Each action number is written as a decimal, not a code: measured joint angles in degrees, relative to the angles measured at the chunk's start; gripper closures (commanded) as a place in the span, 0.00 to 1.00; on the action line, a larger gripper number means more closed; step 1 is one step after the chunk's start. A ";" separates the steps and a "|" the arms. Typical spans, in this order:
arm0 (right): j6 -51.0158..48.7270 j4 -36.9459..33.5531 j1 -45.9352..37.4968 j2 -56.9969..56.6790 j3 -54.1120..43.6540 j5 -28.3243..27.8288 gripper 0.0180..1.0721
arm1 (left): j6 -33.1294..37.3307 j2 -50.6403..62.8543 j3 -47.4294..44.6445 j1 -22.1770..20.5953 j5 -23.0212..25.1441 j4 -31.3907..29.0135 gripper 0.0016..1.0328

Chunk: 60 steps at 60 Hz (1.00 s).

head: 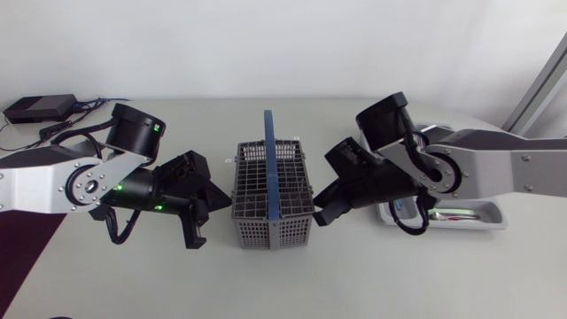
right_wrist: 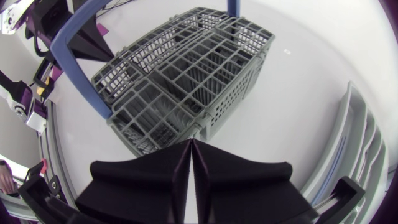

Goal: Unload the cutlery basket into the drawer organizer.

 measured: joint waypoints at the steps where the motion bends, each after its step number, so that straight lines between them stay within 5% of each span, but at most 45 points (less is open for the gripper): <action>1: 0.17 -0.02 0.52 -0.09 -0.02 0.50 0.95 | 0.00 0.00 0.00 0.07 -0.13 -0.02 0.76; 19: 1.18 -3.02 1.81 -5.01 -0.15 3.50 0.95 | 0.00 0.87 -0.02 -0.76 -1.46 -0.22 0.76; 43: -0.72 -8.61 -3.28 -16.94 -7.85 1.14 0.95 | -4.72 5.77 2.01 -15.69 -3.08 0.26 0.76; 49: -0.98 -8.76 -3.96 -17.14 -10.05 -0.11 0.95 | -4.68 4.98 2.38 -11.82 -3.04 0.37 0.76; 60: -1.42 -4.52 -4.22 -13.35 -11.61 -1.11 0.95 | -4.09 3.63 5.44 4.44 -2.23 3.58 0.76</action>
